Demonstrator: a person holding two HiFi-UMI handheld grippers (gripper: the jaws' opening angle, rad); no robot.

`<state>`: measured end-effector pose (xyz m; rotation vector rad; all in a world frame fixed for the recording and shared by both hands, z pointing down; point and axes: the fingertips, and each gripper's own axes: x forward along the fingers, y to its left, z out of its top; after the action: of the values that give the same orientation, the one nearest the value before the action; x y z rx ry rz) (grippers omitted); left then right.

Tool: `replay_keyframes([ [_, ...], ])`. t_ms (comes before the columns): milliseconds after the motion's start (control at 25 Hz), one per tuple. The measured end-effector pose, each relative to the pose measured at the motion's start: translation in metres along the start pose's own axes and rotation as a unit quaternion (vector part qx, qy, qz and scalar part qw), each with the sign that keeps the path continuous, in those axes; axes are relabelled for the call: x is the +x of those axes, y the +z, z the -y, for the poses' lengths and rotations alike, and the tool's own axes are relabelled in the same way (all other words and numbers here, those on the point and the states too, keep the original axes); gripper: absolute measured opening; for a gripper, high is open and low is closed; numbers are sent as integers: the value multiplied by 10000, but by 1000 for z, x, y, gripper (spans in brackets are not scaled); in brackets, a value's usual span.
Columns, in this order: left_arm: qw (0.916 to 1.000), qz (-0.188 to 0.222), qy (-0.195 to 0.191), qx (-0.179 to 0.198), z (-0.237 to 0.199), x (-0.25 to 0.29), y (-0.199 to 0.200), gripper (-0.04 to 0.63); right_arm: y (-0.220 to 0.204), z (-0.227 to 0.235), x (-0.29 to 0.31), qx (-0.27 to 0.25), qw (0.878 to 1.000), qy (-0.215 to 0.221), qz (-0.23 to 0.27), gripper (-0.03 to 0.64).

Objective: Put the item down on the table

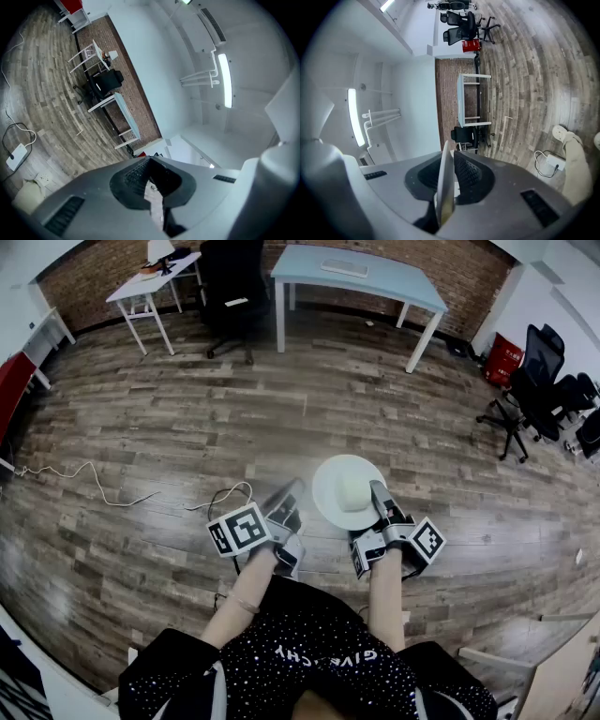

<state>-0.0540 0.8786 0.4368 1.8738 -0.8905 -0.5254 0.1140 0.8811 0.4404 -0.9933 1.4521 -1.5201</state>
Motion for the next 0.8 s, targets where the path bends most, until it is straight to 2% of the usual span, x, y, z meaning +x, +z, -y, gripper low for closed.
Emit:
replay_keyframes([
  [320, 9997, -58, -156, -163, -23, 92, 70, 11, 45, -16, 103, -133, 9998, 144, -17, 39],
  [600, 9997, -128, -154, 115, -38, 190, 158, 10, 95, -34, 212, -402, 9992, 30, -49, 40],
  [800, 9996, -241, -114, 60, -57, 247, 209, 11, 111, -41, 285, -274, 9995, 15, -131, 40],
])
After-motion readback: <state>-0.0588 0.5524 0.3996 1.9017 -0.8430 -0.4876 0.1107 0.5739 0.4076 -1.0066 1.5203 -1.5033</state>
